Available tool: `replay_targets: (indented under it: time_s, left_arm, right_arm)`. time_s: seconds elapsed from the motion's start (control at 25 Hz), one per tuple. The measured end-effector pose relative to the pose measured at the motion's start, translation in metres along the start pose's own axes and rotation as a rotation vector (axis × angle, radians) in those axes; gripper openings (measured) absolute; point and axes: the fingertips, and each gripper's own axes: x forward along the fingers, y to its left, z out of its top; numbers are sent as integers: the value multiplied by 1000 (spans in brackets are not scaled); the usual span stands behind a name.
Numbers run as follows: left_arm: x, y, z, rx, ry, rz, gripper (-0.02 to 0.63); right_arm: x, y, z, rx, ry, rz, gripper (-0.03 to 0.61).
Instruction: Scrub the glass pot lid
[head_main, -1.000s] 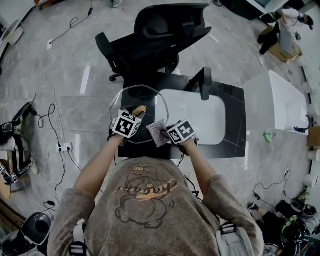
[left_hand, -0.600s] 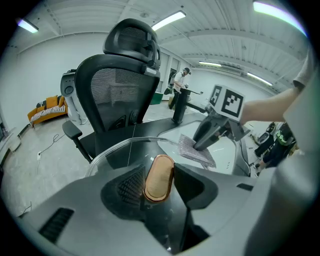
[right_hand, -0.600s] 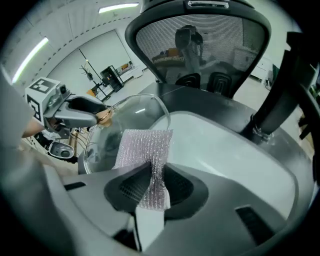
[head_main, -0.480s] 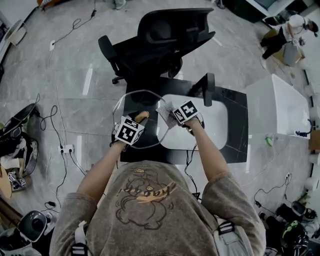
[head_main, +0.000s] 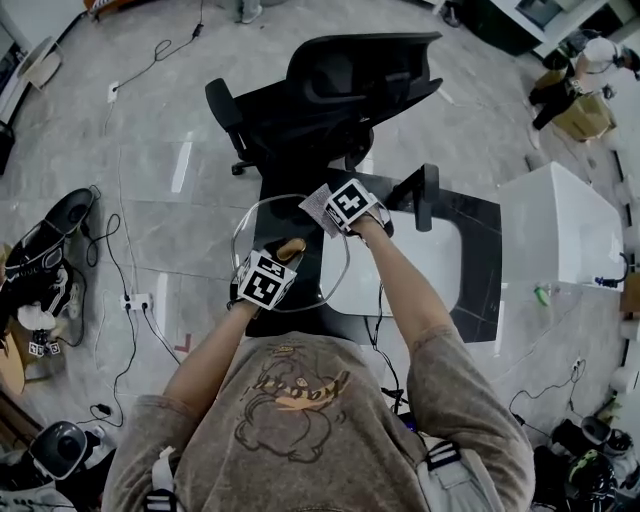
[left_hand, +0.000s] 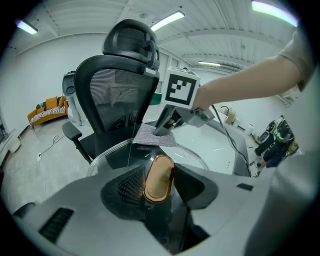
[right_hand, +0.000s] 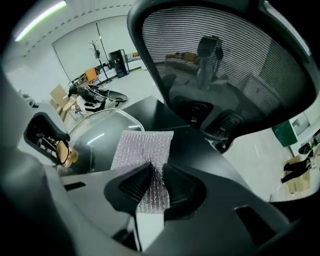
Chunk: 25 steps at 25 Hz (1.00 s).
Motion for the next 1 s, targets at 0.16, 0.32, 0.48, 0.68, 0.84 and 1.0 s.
replay_targets:
  time_s: [0.16, 0.32, 0.48, 0.68, 0.84, 1.0]
  left_arm:
    - [0, -1, -4, -8, 18, -2, 192]
    - [0, -2, -3, -1, 7, 6, 192]
    - [1, -1, -1, 11, -8, 14, 192]
    - [0, -3, -2, 10, -10, 18, 192]
    - [0, -4, -1, 11, -14, 24, 192]
    - [-2, -3, -1, 16, -22, 27, 192]
  right_arm:
    - [12, 13, 32, -39, -9, 27, 100]
    - [21, 30, 60, -89, -17, 59, 97]
    - [29, 56, 87, -150, -44, 99, 97]
    - [38, 109, 108, -325, -7, 150, 97]
    - [41, 149, 118, -505, 48, 217, 97]
    - [48, 191, 119, -627, 70, 325, 97]
